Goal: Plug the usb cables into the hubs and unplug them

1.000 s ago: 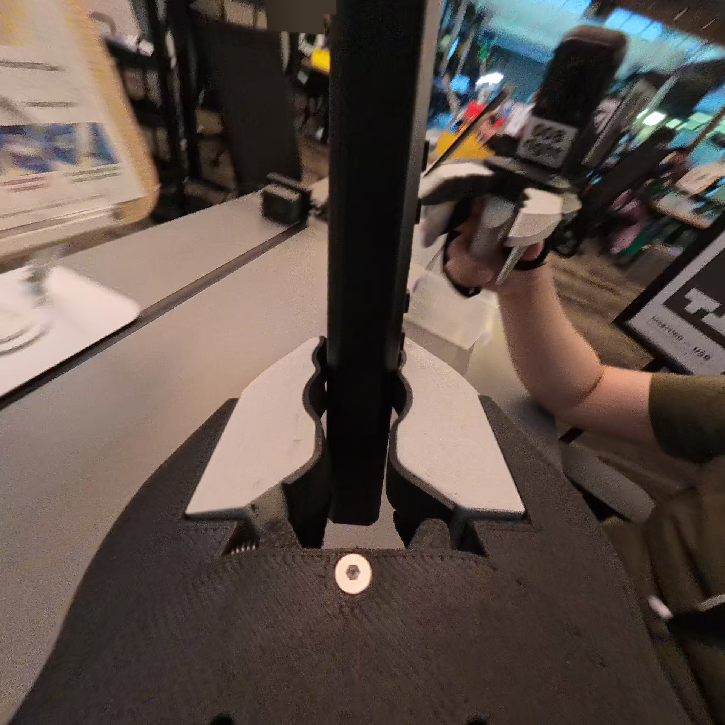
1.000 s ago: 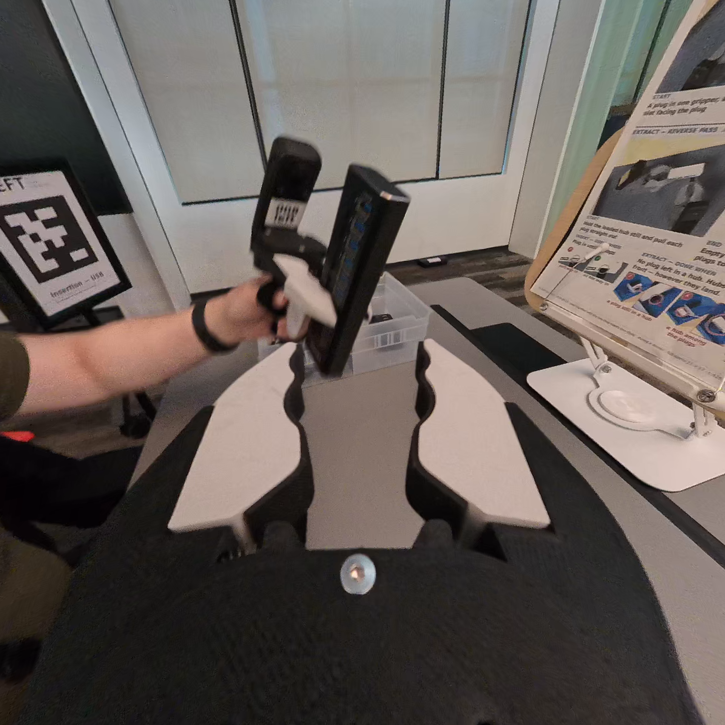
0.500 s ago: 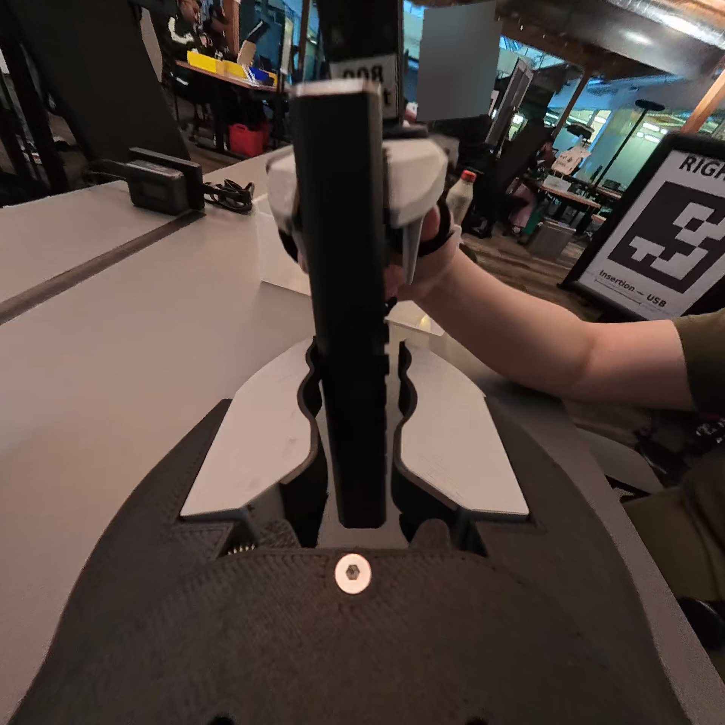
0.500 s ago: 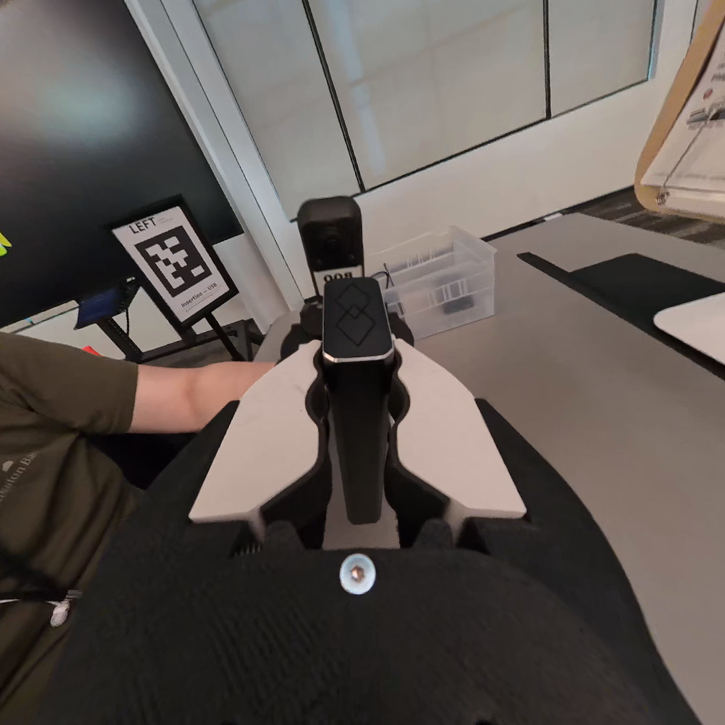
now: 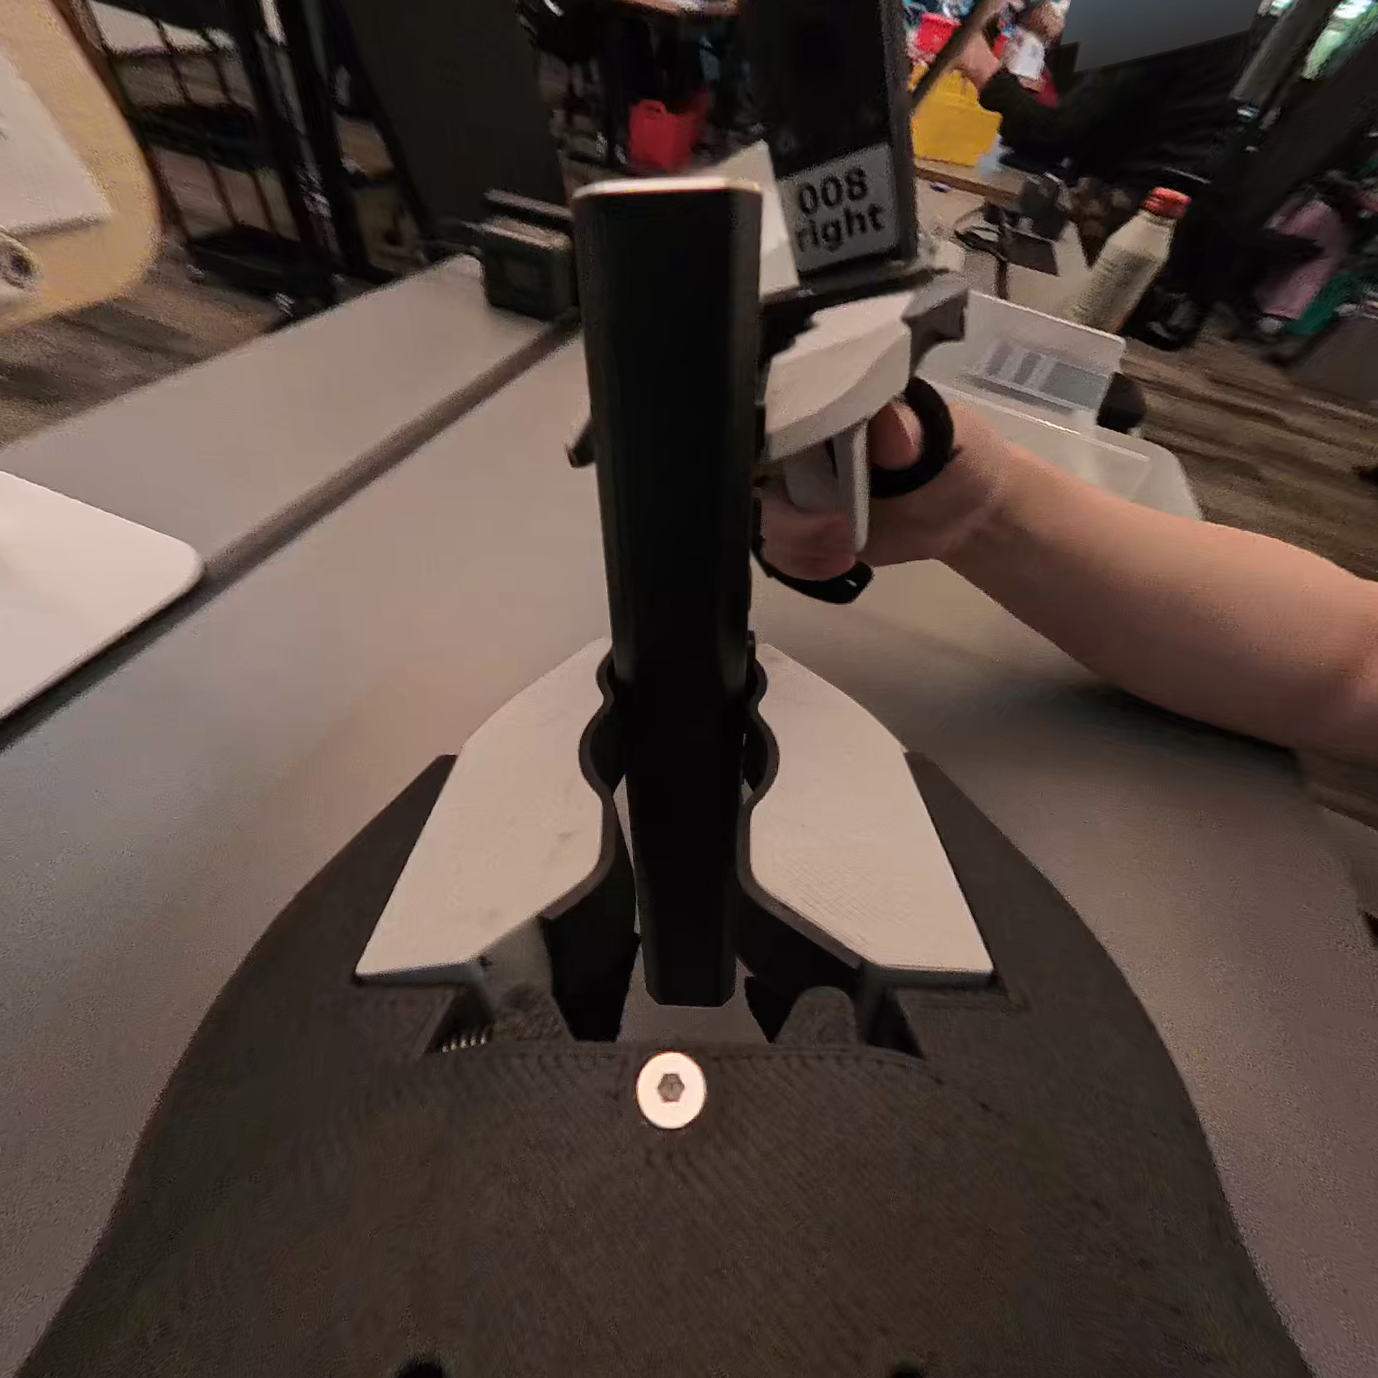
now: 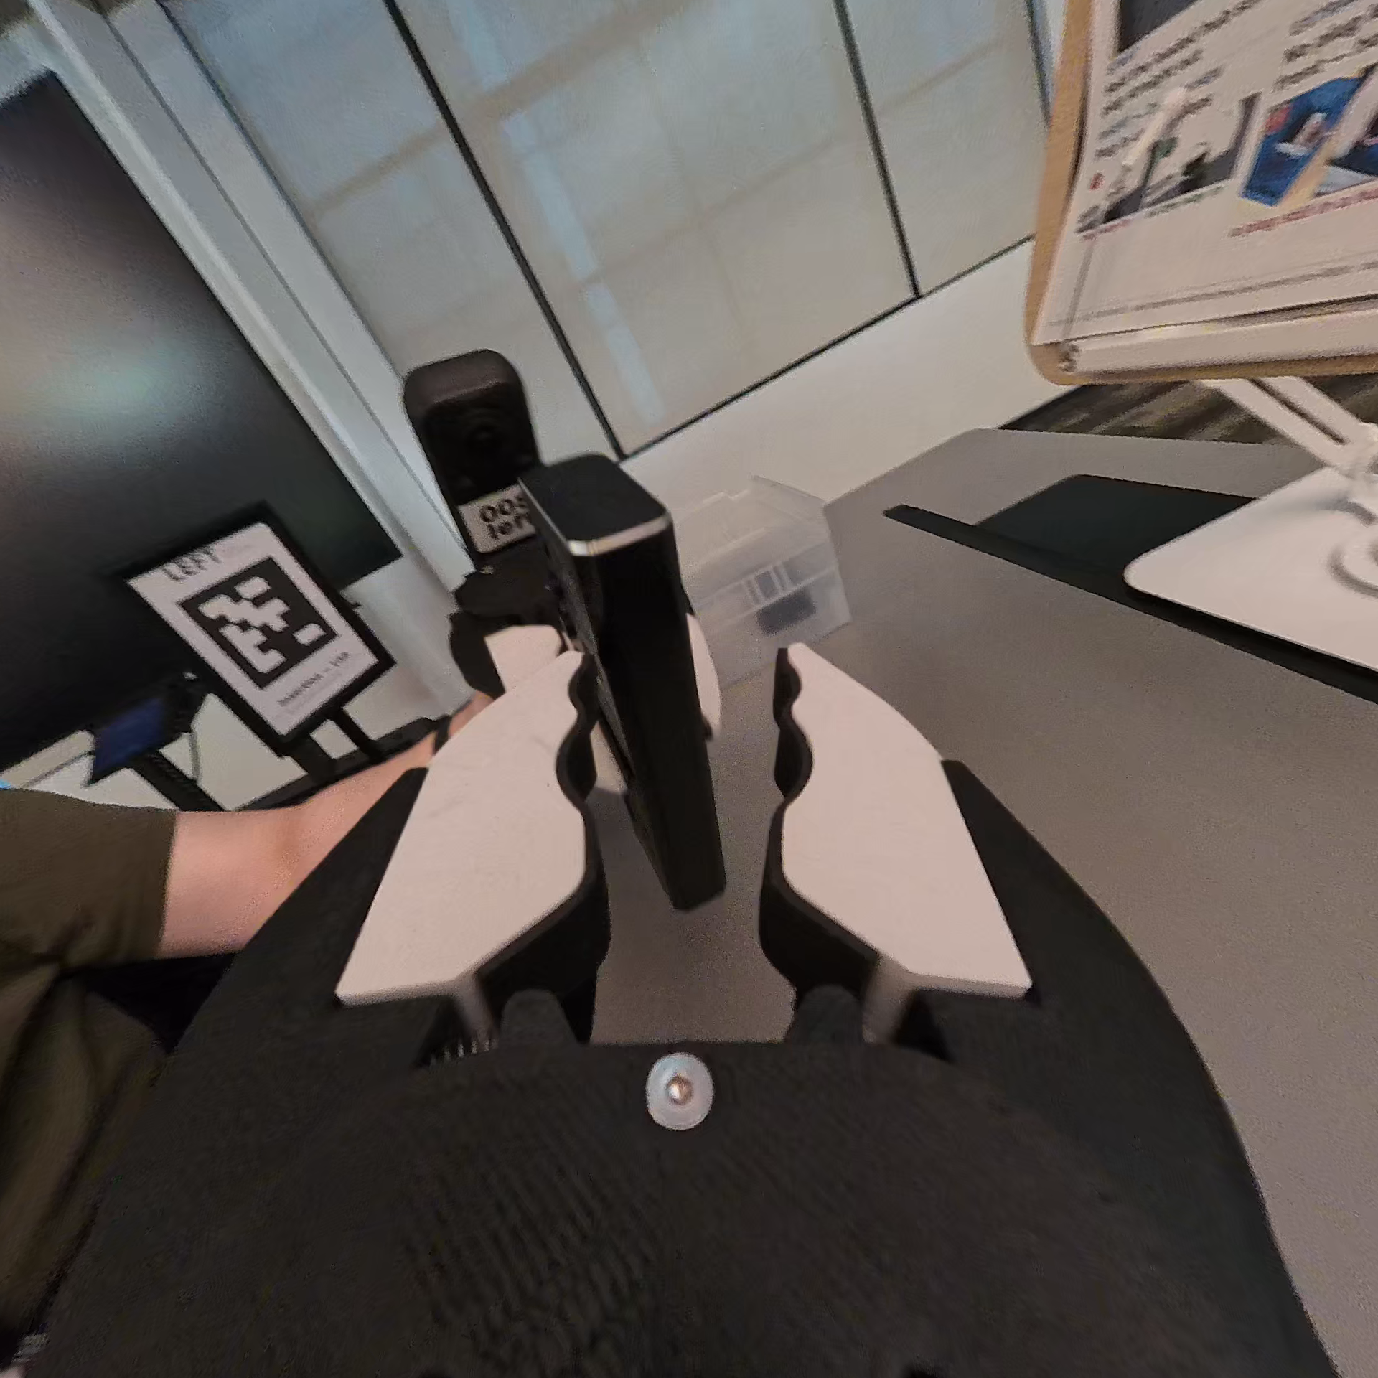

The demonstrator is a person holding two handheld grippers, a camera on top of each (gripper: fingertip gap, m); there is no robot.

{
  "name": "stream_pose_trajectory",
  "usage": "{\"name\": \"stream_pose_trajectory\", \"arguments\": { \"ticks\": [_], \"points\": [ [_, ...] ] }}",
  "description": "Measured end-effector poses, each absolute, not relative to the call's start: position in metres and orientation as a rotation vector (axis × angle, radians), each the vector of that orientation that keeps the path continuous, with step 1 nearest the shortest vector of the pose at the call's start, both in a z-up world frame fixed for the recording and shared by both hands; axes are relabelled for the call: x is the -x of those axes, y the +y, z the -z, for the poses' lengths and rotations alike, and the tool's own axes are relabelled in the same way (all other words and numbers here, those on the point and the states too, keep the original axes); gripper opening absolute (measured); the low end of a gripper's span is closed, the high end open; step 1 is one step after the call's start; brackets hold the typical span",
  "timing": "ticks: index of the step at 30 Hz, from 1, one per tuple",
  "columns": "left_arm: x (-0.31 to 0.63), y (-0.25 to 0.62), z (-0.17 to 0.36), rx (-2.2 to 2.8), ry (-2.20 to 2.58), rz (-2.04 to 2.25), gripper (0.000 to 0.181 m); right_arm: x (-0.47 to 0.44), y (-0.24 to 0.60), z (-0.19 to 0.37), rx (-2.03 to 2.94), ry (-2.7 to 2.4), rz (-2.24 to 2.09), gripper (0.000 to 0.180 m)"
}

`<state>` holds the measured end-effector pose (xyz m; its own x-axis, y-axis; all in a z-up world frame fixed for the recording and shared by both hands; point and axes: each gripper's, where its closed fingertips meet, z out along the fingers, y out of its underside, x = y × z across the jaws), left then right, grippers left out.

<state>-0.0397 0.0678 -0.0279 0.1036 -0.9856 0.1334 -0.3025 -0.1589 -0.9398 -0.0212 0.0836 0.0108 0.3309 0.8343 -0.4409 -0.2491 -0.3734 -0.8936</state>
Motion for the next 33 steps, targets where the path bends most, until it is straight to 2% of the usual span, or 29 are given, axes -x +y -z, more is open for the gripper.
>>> {"name": "stream_pose_trajectory", "arguments": {
  "ticks": [5, 9, 11, 13, 17, 18, 27, 31, 33],
  "points": [
    [0.046, 0.099, 0.039, 1.425, 1.132, 0.947, 0.026, 0.022, 0.087, 0.002, 1.582, -0.573, -1.214, 0.045],
    [0.047, 0.108, 0.053, 1.488, 1.122, 0.987, 0.026, 0.036, 0.093, -0.023, 1.494, -0.574, -1.026, 0.047],
    [0.047, 0.117, 0.055, 1.495, 1.092, 0.945, 0.026, 0.039, 0.113, -0.023, 1.57, -0.497, -0.814, 0.077],
    [0.046, 0.125, 0.055, 1.497, 1.054, 0.911, 0.026, 0.049, 0.125, -0.018, 1.648, -0.429, -0.699, 0.08],
    [0.042, 0.128, 0.06, 1.492, 1.062, 0.846, 0.026, 0.068, 0.146, 0.008, 1.799, -0.386, -0.511, 0.077],
    [0.043, 0.131, 0.061, 1.493, 1.047, 0.838, 0.026, 0.065, 0.151, 0.008, 1.794, -0.374, -0.456, 0.061],
    [0.075, 0.164, 0.077, 1.623, 0.911, 0.719, 0.031, 0.094, 0.178, 0.02, 1.786, -0.439, -0.356, 0.061],
    [0.083, 0.169, 0.078, 1.641, 0.884, 0.651, 0.048, 0.099, 0.178, 0.021, 1.797, -0.467, -0.298, 0.062],
    [0.084, 0.169, 0.077, 1.629, 0.884, 0.636, 0.047, 0.1, 0.179, 0.022, 1.807, -0.46, -0.294, 0.062]
  ]
}}
